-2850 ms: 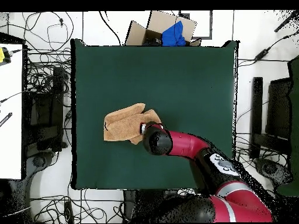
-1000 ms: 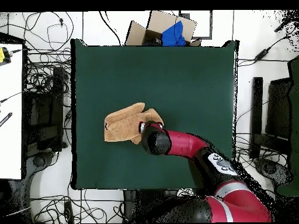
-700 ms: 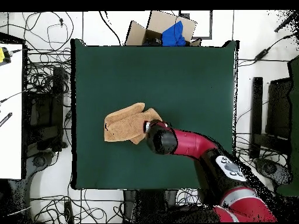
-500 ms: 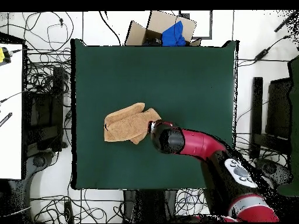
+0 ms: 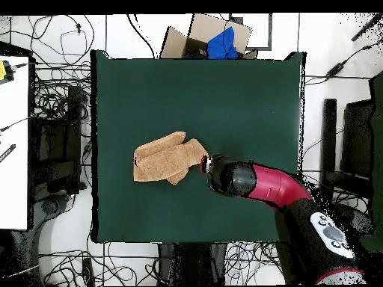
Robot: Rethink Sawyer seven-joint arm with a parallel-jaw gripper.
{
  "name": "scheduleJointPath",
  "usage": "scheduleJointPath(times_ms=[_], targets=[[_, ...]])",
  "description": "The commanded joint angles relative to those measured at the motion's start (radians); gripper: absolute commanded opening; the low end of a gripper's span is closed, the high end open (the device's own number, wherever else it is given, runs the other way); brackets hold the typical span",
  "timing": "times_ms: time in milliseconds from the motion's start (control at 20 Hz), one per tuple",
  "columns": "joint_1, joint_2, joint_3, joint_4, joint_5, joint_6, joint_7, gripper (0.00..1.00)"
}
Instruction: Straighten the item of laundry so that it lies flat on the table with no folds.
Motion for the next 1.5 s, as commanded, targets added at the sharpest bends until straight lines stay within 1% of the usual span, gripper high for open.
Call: scheduleJointPath(times_ms=[50, 250, 300, 600, 1050, 1500], targets=[[0.027, 0.029, 0.093, -0.022, -0.055, -0.003, -0.004, 0.00], [0.055, 0.051, 0.074, -0.026, -0.061, -0.060, 0.033, 0.00], [0.059, 0.052, 0.072, -0.026, -0.062, -0.068, 0.036, 1.00], [0.076, 0.058, 0.061, -0.028, -0.059, -0.122, 0.066, 1.00], [0.093, 0.082, 0.045, -0.033, -0.042, -0.138, 0.075, 1.00], [0.109, 0.143, 0.038, -0.066, -0.042, -0.185, 0.088, 1.00]])
